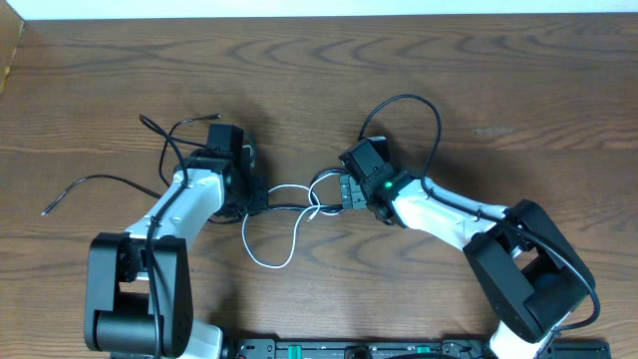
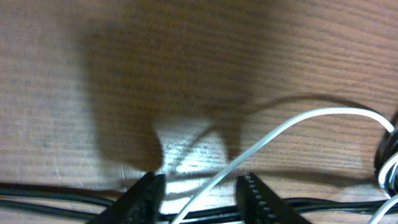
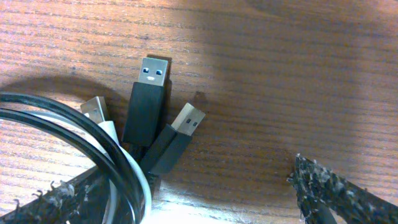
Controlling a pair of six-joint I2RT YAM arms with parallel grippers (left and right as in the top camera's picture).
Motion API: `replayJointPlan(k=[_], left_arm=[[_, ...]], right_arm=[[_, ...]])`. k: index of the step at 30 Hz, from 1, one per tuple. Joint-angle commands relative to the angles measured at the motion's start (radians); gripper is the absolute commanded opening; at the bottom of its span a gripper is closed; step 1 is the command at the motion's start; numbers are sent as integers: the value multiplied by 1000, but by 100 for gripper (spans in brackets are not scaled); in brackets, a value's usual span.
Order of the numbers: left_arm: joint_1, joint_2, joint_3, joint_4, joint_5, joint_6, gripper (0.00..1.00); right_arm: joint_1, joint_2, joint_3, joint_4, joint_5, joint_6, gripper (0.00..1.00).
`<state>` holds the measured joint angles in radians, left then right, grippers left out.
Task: Untangle cables
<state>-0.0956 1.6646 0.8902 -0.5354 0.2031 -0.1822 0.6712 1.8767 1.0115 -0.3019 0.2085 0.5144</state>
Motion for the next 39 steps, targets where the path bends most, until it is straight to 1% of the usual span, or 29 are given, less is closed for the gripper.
replayJointPlan(k=[1,11,20,21,22,23,24,29,31,32,35,39], left_arm=[[-2,10,-10,23,-14,6,39],[-2,16,-11,46,-13,6,36],[-2,17,-73,138,-13,-3,36],[-2,17,-76,142,-13,-2,34],[-2,17,-77,142,-14,-2,30],[-2,17,-77,142,-25,-2,29],[-2,17,-77,141,-91,-22,27],[1,17,-77,91,-361,-198,27],[8,17,-77,64,-426,-247,27],[17,17,-77,51,-439,-265,27],[51,17,-77,33,-440,-270,27],[137,17,-77,-3,-435,-331,27]], right_arm=[[-8,98,-71,-42,-118,5,92],[-8,98,-71,-42,-118,5,92],[-8,98,-71,-42,-118,5,92],[-8,98,-71,-42,-118,5,92],[-8,98,-71,-42,-118,5,92],[-8,98,-71,-42,-118,5,92],[-8,98,-71,-43,-118,5,92],[-8,98,-72,-51,-114,5,92],[-8,98,-72,-56,-107,5,92],[-8,98,-72,-57,-106,5,92],[-8,98,-72,-58,-104,5,92],[-9,98,-72,-66,-98,5,92]])
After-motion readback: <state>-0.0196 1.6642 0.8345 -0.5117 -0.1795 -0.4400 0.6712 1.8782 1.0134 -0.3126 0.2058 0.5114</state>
